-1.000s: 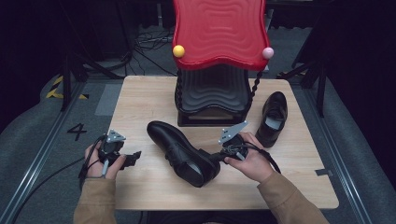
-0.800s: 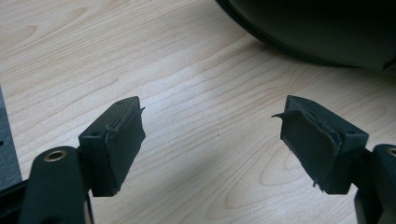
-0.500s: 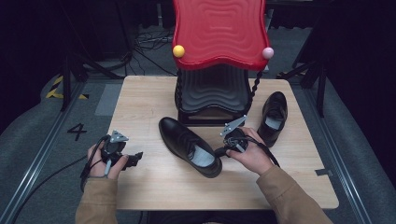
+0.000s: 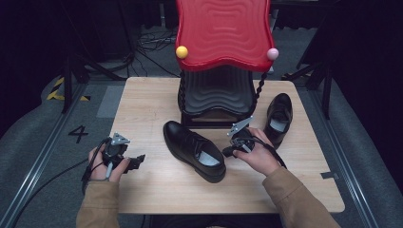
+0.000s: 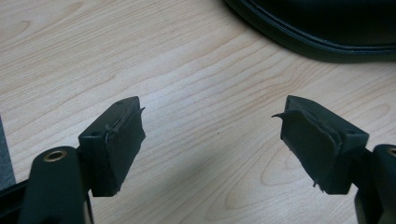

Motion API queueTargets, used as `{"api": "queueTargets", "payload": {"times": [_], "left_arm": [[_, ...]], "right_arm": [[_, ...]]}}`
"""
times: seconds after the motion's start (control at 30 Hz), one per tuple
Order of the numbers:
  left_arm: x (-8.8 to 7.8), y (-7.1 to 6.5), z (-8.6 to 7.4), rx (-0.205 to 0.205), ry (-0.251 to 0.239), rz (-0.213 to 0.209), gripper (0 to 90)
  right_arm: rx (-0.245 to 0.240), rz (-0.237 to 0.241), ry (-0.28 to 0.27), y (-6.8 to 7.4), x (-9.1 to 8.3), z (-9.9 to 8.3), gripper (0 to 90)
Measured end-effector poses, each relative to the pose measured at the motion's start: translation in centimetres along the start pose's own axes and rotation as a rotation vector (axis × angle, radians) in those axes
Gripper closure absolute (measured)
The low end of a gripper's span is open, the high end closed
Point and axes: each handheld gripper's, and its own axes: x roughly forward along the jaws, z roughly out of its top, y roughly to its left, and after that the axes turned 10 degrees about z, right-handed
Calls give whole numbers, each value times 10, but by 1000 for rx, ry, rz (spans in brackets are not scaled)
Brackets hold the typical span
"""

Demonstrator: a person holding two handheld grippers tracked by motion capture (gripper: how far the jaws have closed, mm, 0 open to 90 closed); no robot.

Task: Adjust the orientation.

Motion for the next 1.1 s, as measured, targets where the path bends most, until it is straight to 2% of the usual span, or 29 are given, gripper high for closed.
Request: {"api": "queueTargets", "payload": {"times": [0.1,0.17,0.27,0.33,0.43,0.53,0.6,0.67,0.7,0.87,0.97,1.03,1.07,1.1], "left_arm": [[1,0,0,2,3,2,218],[1,0,0,3,3,1,218],[1,-1,0,2,4,-4,218],[1,-1,1,3,5,-6,218],[1,-1,1,5,8,-7,217],[2,-1,1,7,8,-7,216],[2,-1,1,8,8,-7,216],[2,-1,2,8,7,-8,215],[3,-1,2,8,7,-8,215],[3,-1,2,6,9,-12,215],[3,-2,2,8,12,-12,215],[3,-2,2,8,10,-14,216],[2,-1,2,10,5,-10,215],[2,-1,2,7,5,-11,215]], "right_arm": [[-29,-5,-37,9,-19,6,831],[-36,-6,-44,12,-23,8,825],[-84,-9,-51,26,-38,17,795],[-122,18,-34,38,-41,24,764],[-141,37,-18,44,-40,27,746],[-166,91,28,56,-33,33,711],[-185,110,71,62,-25,36,697],[-191,110,89,63,-21,37,692],[-209,113,107,64,-16,38,683],[-207,136,189,66,6,42,644],[-218,137,246,65,22,42,643],[-211,155,271,65,33,41,644],[-229,166,281,64,40,40,667],[-237,136,310,65,42,41,708]]}}
